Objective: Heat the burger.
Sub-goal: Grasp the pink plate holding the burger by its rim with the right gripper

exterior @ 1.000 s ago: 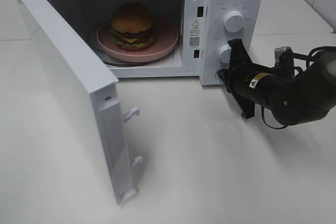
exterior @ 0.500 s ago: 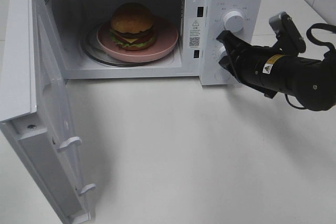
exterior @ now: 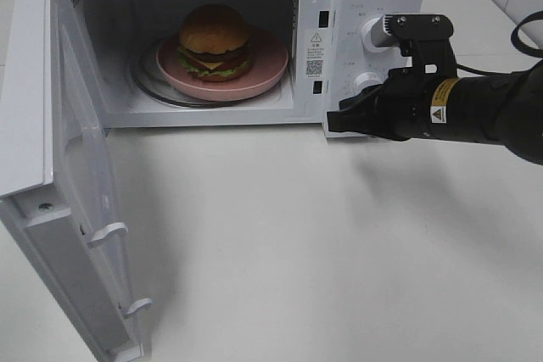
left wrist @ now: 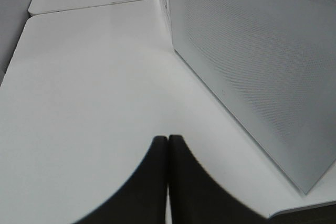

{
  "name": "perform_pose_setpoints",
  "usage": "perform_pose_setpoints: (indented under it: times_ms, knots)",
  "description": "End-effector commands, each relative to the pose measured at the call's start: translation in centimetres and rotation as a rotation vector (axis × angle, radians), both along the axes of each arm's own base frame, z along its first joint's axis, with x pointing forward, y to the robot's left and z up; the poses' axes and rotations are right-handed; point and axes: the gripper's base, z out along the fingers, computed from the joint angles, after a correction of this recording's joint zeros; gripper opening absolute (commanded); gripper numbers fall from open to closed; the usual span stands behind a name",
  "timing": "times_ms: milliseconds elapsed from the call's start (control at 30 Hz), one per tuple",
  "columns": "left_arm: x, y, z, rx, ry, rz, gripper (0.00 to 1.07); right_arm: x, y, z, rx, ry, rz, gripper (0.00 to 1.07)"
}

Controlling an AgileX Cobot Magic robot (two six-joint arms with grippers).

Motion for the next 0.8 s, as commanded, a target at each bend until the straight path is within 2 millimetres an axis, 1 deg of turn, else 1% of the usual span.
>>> perform_pose_setpoints:
  times_ms: [33, 800]
  knots:
    - [-0.26, 0.00, 0.02, -0.009, -0.032, -0.002, 0.00, -0.30, -0.06, -0.09, -0.006, -0.018, 0.004, 0.62]
    - [-0.26, 0.00, 0.02, -0.009, -0.032, -0.002, 0.00, -0.30, -0.06, -0.09, -0.006, -0.018, 0.004, 0.62]
